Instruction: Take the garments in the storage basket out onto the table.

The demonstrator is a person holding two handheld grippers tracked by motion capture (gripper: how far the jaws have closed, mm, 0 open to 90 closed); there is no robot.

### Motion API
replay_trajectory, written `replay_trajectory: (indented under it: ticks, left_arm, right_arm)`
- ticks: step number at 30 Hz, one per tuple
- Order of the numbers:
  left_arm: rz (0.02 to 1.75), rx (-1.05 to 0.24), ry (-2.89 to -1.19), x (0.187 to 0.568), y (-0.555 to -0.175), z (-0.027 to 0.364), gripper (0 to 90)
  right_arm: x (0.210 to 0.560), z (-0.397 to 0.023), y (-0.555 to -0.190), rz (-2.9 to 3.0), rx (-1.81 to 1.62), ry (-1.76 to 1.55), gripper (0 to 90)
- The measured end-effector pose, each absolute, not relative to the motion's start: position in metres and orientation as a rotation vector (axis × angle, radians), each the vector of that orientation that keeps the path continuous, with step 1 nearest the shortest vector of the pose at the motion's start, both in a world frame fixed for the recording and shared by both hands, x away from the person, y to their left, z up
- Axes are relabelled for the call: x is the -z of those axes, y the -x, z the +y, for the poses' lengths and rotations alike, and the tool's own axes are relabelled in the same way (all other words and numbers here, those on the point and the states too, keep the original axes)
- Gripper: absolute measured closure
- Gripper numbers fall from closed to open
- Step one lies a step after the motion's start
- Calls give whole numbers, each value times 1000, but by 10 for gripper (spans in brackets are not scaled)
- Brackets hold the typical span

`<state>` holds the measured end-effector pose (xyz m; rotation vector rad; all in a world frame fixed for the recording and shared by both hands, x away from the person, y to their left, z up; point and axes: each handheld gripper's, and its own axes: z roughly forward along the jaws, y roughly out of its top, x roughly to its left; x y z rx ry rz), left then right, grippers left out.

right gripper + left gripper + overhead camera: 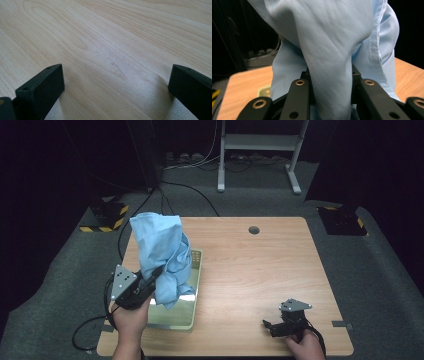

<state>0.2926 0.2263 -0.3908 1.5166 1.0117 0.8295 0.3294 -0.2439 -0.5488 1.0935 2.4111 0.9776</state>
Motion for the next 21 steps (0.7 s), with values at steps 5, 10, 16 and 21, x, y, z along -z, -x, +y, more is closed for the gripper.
replay_trajectory:
  ticks: [5, 10, 16, 21]
  left_arm:
    - [1004, -836, -1512, 390, -292, 226, 721]
    - [1000, -824, -1512, 391, -292, 225, 718]
    - [995, -826, -1510, 390, -292, 224, 717]
    - [991, -824, -1514, 390, -291, 222, 717]
  right_arm:
    - [549, -244, -329, 2411, -978, -1093, 2]
    - [549, -244, -329, 2411, -977, -1093, 2]
    - [549, -244, -329, 2411, -978, -1094, 2]
    - [549, -244, -329, 2410, -979, -1095, 2]
